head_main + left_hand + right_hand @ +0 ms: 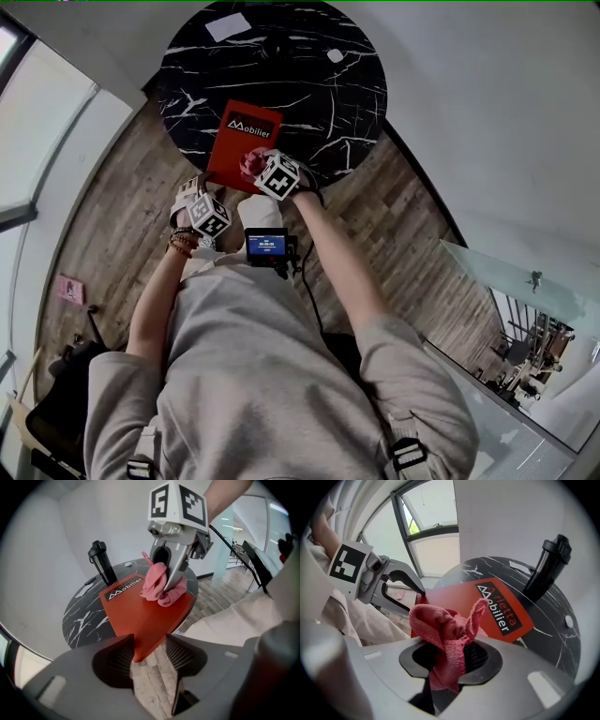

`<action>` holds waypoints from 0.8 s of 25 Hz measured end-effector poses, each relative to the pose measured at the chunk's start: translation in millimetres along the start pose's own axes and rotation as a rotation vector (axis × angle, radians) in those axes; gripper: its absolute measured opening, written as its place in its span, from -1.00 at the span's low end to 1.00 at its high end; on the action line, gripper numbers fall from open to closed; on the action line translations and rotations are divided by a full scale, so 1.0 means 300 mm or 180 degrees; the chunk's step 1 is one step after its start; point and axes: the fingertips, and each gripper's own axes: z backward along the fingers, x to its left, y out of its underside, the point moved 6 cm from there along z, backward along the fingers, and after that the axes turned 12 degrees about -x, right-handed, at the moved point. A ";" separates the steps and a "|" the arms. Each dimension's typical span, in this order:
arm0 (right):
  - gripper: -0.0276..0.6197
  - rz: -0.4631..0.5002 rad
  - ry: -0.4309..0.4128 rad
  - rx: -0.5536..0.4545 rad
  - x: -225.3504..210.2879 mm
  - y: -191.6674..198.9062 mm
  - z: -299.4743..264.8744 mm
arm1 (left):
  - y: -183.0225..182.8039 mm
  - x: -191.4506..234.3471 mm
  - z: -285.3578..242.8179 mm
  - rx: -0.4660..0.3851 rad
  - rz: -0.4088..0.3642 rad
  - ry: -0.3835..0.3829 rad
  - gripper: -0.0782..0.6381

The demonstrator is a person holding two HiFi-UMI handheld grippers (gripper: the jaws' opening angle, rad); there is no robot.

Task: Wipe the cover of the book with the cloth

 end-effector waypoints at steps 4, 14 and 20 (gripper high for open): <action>-0.47 0.0004 -0.0082 0.0007 0.047 0.007 0.003 | -0.002 -0.002 0.000 0.0003 0.0007 -0.0001 -0.20; -0.47 0.0031 -0.0238 0.0003 0.138 0.017 0.004 | 0.000 -0.004 -0.003 0.0014 -0.0015 0.0000 -0.20; -0.47 0.0034 -0.0249 0.0012 0.165 0.042 -0.006 | -0.001 -0.006 -0.006 0.0017 -0.0047 0.0021 -0.19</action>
